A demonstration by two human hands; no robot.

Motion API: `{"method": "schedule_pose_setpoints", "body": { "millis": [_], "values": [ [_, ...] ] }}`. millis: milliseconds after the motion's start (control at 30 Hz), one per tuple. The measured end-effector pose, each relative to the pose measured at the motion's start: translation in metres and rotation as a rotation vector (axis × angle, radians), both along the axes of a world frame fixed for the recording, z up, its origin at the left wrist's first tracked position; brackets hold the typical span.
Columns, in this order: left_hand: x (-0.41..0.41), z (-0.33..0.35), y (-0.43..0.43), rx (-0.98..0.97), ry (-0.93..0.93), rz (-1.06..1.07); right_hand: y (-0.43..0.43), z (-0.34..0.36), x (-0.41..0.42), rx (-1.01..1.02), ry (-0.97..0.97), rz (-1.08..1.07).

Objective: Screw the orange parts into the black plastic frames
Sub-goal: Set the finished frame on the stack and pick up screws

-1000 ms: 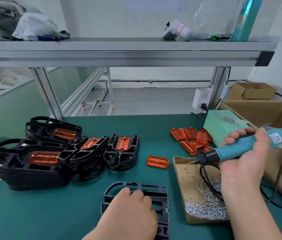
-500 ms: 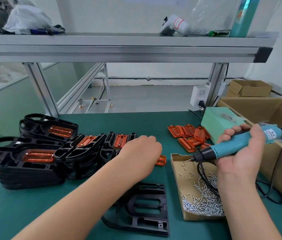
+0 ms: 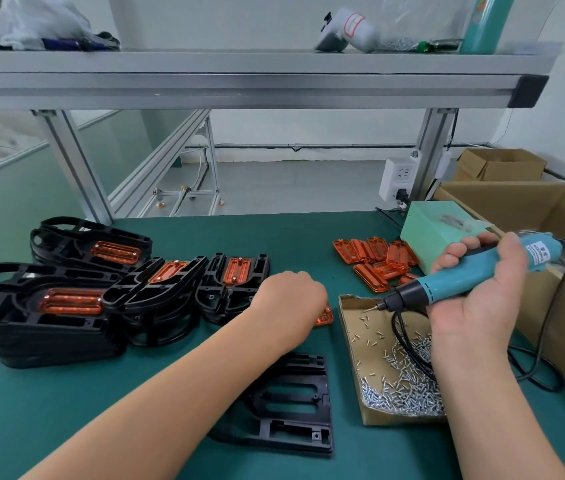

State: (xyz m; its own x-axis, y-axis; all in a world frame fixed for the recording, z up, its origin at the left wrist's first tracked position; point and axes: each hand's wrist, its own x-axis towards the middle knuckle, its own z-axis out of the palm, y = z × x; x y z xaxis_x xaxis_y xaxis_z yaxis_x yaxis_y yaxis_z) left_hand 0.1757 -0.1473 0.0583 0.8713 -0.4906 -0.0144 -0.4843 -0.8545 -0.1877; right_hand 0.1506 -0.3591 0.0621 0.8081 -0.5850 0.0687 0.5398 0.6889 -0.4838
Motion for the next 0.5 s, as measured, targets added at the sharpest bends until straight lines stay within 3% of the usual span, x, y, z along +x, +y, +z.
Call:
{"method": "schedule_pose_setpoints", "body": {
  "millis": [167,333,500],
  "values": [
    [-0.024,0.012,0.029,-0.247,-0.047,-0.051,-0.001,0.000,-0.001,0.002,0.019,0.002],
    [-0.059,0.011,0.078,-0.590,0.312,-0.074,0.003,0.002,-0.003,-0.019,0.010,0.014],
    [-0.075,-0.009,0.091,-0.646,0.277,-0.068,0.011,0.003,-0.007,-0.053,-0.004,0.013]
  ]
}}
